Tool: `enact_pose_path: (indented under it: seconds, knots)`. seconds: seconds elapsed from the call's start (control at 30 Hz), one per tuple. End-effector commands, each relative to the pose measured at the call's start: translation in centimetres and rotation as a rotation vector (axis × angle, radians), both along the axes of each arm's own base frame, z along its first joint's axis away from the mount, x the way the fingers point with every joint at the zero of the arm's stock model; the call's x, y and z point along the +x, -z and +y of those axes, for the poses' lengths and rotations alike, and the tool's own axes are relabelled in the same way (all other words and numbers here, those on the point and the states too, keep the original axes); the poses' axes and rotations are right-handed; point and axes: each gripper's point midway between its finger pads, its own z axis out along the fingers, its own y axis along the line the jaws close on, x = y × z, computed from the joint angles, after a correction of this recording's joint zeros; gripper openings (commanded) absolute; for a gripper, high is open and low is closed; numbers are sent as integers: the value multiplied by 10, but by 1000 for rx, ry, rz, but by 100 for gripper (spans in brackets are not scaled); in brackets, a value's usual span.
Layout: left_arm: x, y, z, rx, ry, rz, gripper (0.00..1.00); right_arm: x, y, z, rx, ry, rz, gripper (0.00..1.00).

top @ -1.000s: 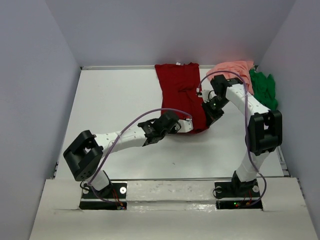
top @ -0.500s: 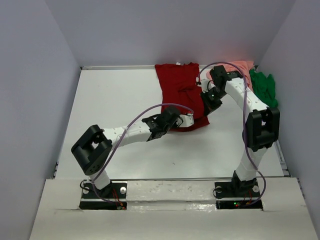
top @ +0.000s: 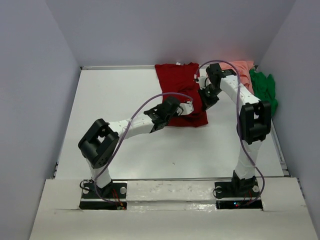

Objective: Fold and stack the t-shirts
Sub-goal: Fold the folded rectangular tshirt in 1/3 of the way

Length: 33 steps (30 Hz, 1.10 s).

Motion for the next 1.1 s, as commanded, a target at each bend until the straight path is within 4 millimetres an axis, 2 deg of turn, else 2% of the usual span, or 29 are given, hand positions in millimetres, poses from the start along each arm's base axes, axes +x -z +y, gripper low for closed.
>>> enact_pose_path:
  seconds: [0.0, 0.2, 0.4, 0.57, 0.77, 1.03, 1.07]
  knots:
    - [29, -37, -2, -62, -54, -105, 0, 34, -18, -2, 9, 32, -108, 0]
    - [44, -37, -1, -51, -67, -117, 0, 55, -24, -4, -12, 43, -156, 0]
    - [51, -33, -4, -45, -71, -115, 0, 75, -33, -13, -28, 73, -207, 0]
    - [57, -37, -5, -70, -80, -130, 0, 93, -36, -18, -33, 103, -263, 0]
    - [72, -47, -5, -108, -109, -163, 0, 109, -31, -22, -40, 121, -276, 0]
    - [88, -40, -9, -100, -93, -170, 0, 132, -19, -32, -59, 130, -296, 0]
    - [91, -39, -9, -102, -90, -170, 0, 134, -10, -31, -61, 127, -283, 0]
